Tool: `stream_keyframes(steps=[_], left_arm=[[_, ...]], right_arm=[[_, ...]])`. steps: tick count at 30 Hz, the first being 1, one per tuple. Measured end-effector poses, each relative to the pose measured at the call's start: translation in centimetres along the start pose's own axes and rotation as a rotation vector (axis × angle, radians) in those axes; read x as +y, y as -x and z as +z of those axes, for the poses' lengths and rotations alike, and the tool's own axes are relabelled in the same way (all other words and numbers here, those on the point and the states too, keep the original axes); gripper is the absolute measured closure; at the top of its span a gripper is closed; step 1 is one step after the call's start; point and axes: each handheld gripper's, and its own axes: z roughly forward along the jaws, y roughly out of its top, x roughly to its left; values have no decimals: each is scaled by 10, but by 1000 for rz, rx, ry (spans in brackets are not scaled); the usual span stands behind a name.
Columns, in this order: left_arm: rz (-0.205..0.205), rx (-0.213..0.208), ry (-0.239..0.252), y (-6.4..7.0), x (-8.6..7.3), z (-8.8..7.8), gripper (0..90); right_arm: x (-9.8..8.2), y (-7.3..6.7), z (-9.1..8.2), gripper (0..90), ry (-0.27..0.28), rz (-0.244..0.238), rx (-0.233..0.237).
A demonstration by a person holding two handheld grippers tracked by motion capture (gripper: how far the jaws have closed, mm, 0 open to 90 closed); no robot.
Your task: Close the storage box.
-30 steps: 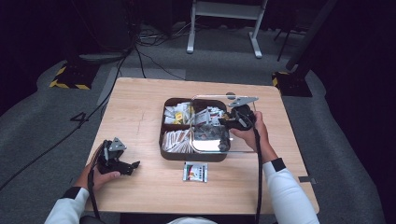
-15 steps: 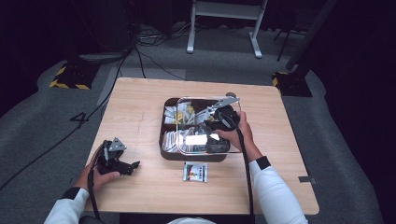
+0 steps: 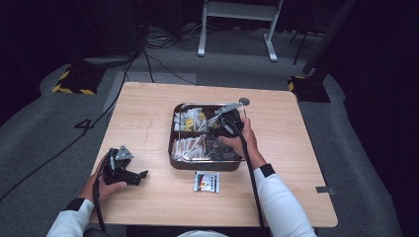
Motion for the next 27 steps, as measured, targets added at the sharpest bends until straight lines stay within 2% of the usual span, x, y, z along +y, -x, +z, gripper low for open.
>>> stream_keyframes(steps=[9,20,27], left_arm=[[0,1,-1,0,0,0,5],[0,0,0,0,0,0,5],[0,0,0,0,0,0,5]], right_arm=[[4,-8,12,590,-8,2,-1],[7,-12,20,590,-4,21,-1],[8,-15,24,590,-8,26,-23]])
